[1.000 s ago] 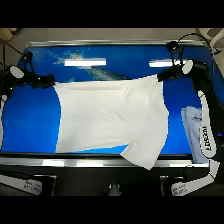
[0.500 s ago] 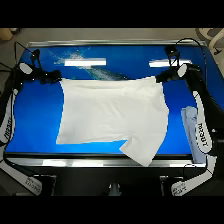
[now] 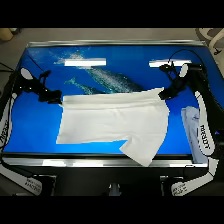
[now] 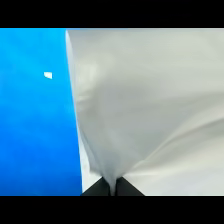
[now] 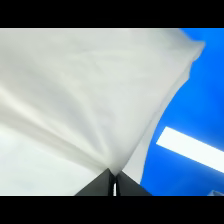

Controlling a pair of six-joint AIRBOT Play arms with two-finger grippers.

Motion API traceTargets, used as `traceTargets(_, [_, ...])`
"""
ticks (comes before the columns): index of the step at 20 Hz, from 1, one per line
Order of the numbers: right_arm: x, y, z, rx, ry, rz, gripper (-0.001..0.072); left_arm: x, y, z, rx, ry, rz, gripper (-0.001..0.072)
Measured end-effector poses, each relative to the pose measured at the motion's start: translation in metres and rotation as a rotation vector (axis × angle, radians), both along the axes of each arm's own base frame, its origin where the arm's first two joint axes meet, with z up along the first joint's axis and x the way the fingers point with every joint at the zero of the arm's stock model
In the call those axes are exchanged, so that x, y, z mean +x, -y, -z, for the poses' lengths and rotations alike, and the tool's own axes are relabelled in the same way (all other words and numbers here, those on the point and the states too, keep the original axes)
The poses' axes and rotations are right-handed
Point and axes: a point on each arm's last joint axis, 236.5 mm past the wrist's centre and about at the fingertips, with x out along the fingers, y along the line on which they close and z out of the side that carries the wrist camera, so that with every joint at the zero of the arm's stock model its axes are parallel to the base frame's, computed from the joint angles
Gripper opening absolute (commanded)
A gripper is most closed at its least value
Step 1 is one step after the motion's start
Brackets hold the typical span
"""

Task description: Fold the shirts.

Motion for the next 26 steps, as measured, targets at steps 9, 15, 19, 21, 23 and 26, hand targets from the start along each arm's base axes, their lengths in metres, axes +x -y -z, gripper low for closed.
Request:
traceTargets(9, [-0.03, -0.016, 0.032, 0.072, -0.178, 0.037, 0.0111, -0.037, 0.005, 0.022, -0.007, -0.139, 0.019, 0.0283])
traceTargets(15, [-0.047, -0.009, 0.015, 0.043, -0.216, -0.013, 0.043, -0.041, -0.013, 0.006, 0.001, -0.136, -0.045, 0.0522])
traceTargets(19, [-0.087, 0.019, -0.001, 0.074, -0.31, 0.021, 0.0428, -0.075, -0.038, -0.011, 0.031, -0.167, -0.1, 0.0492])
traceTargets(21, [-0.111, 0.023, -0.002, 0.122, -0.341, 0.052, 0.0425, -0.114, -0.036, -0.002, 0.029, -0.213, -0.121, 0.0492])
traceTargets(23, [-0.136, 0.024, 0.002, 0.143, -0.369, 0.064, 0.0425, -0.155, -0.027, 0.014, 0.011, -0.252, -0.141, 0.0492])
traceTargets(26, [-0.162, 0.022, 0.008, 0.161, -0.392, 0.063, 0.0423, -0.195, -0.015, 0.032, -0.014, -0.262, -0.152, 0.0492])
